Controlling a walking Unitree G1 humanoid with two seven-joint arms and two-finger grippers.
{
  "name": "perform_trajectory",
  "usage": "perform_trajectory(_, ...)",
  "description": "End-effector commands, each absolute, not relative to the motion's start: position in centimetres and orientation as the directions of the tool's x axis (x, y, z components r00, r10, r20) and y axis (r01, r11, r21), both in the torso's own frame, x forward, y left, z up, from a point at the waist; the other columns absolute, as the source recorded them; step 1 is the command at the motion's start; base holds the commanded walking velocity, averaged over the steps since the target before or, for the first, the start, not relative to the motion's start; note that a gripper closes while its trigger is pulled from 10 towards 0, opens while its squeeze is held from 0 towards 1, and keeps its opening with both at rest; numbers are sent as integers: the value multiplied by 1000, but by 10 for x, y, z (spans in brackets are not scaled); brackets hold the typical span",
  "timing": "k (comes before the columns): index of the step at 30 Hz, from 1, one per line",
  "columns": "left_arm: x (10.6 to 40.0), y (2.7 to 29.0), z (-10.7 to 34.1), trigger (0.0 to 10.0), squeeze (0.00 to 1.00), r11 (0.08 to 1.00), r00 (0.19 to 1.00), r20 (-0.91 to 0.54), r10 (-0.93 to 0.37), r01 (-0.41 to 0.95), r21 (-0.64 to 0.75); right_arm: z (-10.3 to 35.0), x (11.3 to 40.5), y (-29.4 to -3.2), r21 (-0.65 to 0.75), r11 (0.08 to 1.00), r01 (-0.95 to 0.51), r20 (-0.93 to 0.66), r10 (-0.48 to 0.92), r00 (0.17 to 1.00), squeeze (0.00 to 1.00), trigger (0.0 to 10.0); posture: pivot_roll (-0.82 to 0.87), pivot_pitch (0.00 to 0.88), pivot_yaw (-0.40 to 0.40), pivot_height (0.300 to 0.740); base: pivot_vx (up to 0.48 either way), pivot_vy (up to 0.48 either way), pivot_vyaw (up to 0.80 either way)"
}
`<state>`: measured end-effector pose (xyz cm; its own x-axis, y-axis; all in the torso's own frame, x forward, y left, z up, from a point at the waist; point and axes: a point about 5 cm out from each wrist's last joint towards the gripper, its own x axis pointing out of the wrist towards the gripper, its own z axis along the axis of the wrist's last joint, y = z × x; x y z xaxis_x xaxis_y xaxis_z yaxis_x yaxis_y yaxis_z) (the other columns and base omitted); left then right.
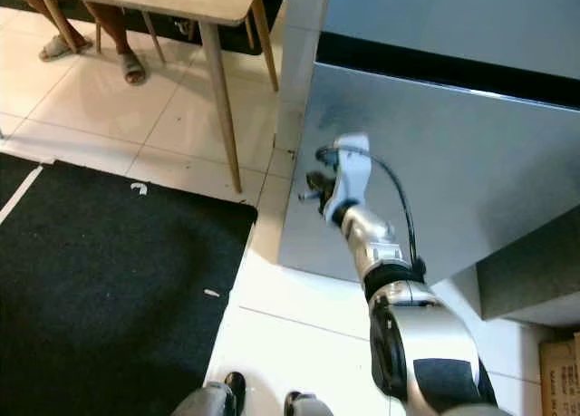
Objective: Restocking fridge
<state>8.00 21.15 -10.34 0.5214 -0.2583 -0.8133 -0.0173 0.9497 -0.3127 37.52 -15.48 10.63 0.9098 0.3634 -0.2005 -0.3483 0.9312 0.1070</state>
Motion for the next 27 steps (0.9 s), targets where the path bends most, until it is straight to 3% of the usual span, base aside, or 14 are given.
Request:
perform_trajectory(1, 76, 206, -106, 10000, 0, 946, 496, -824, -274, -14, -324, 69, 355, -164, 125, 946, -300, -336, 325, 884, 0, 10000, 75, 296, -35, 740, 0, 0, 0)
perform_trajectory(5, 81, 207, -105, 10000, 0, 949, 495, -827, -266, -18, -315, 29, 325, -185, 130, 975, -179, -485, 220, 847, 0, 10000, 69, 267, -33, 740, 0, 0, 0)
perform_trajectory(7, 87, 210, -104, 10000, 0, 952, 498, -829, -255, -21, -306, -7, 290, -206, 79, 991, -110, -629, 135, 766, 0, 10000, 61, 242, -31, 740, 0, 0, 0)
perform_trajectory(8, 87, 210, -104, 10000, 0, 952, 498, -829, -255, -21, -306, -7, 290, -206, 79, 991, -110, -629, 135, 766, 0, 10000, 61, 242, -31, 740, 0, 0, 0)
perform_trajectory(12, 95, 214, -103, 10000, 0, 961, 496, -837, -233, -12, -275, -49, 233, -227, 4, 998, -64, -799, 42, 600, 0, 10000, 57, 208, -29, 740, 0, 0, 0)
perform_trajectory(13, 95, 214, -103, 10000, 0, 961, 496, -837, -233, -12, -275, -49, 233, -227, 4, 998, -64, -799, 42, 600, 0, 10000, 57, 208, -29, 740, 0, 0, 0)
perform_trajectory(15, 90, 228, -103, 10000, 0, 985, 422, -890, -172, 51, -166, -67, 199, -236, -24, 999, -42, -862, 0, 507, 0, 10000, 57, 201, -27, 740, 0, 0, 0)
perform_trajectory(16, 90, 228, -103, 10000, 0, 985, 422, -890, -172, 51, -166, -67, 199, -236, -24, 999, -42, -862, 0, 507, 0, 10000, 57, 201, -27, 740, 0, 0, 0)
perform_trajectory(18, 77, 245, -104, 10000, 0, 985, 319, -943, -95, 164, -44, -75, 183, -238, -33, 999, -38, -887, -12, 461, 0, 10000, 59, 199, -28, 740, 0, 0, 0)
perform_trajectory(19, 77, 245, -104, 10000, 0, 985, 319, -943, -95, 164, -44, -75, 183, -238, -33, 999, -38, -887, -12, 461, 0, 10000, 59, 199, -28, 740, 0, 0, 0)
perform_trajectory(20, 64, 258, -103, 10000, 0, 963, 218, -974, -55, 271, 6, -78, 177, -238, -45, 998, -49, -895, -18, 445, 0, 10000, 60, 200, -24, 740, 0, 0, 0)
perform_trajectory(21, 59, 264, -102, 10000, 0, 951, 178, -983, -44, 308, 14, -78, 176, -238, -52, 997, -54, -897, -23, 440, 0, 10000, 60, 201, -23, 740, 0, 0, 0)
perform_trajectory(26, 45, 282, -99, 10000, 0, 899, 64, -998, 12, 437, 39, -79, 175, -239, -59, 997, -57, -899, -28, 437, 0, 10000, 59, 207, -21, 740, 0, 0, 0)
perform_trajectory(27, 45, 302, -92, 10000, 0, 846, 55, -989, 135, 514, 144, -78, 177, -239, -62, 997, -48, -893, -34, 448, 0, 10000, 58, 208, -19, 740, 0, 0, 0)
